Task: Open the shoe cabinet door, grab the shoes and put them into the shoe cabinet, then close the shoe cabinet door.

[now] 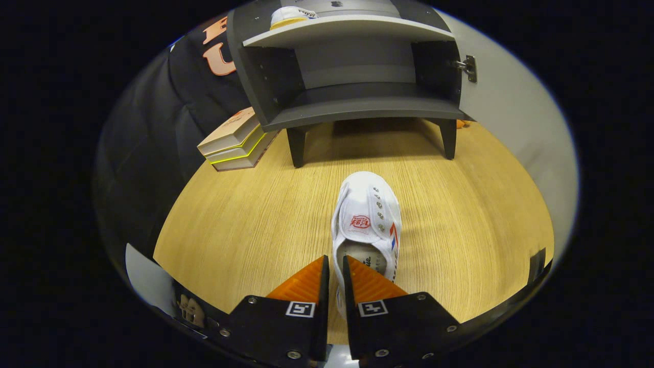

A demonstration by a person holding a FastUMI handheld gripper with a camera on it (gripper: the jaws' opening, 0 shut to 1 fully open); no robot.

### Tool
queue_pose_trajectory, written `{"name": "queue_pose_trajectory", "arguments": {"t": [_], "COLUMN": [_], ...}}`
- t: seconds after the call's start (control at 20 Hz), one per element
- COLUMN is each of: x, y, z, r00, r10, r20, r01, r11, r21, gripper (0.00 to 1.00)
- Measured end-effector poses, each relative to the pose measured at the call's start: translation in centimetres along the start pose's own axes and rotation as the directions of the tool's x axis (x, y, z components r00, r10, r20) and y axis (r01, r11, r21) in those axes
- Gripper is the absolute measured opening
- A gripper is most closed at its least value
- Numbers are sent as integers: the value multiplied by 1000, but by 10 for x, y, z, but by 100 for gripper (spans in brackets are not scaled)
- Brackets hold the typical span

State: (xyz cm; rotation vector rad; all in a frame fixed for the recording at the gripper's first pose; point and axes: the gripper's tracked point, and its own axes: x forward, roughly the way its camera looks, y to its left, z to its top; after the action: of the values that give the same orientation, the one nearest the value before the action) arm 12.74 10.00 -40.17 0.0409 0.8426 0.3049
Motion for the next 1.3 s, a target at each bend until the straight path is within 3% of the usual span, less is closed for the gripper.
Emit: {"name": "queue_pose_trajectory", "arguments": {"t": [0.3,0.6,0.7,1.0,1.3], "x": [28,35,23,-34,-121], "y": [-5,-7,-15,-13,-3], "z": [1,13,27,67,140], "r00": [1000,999,995,986,952], "r10": [-3,-22,-55,-49,-54], "r20": [-3,48,86,159,300], "r01": [3,22,58,67,85], "r11": [1000,1000,998,992,992], "r21": [-6,8,-26,-106,-91], "gripper": [18,1,0,0,0]}}
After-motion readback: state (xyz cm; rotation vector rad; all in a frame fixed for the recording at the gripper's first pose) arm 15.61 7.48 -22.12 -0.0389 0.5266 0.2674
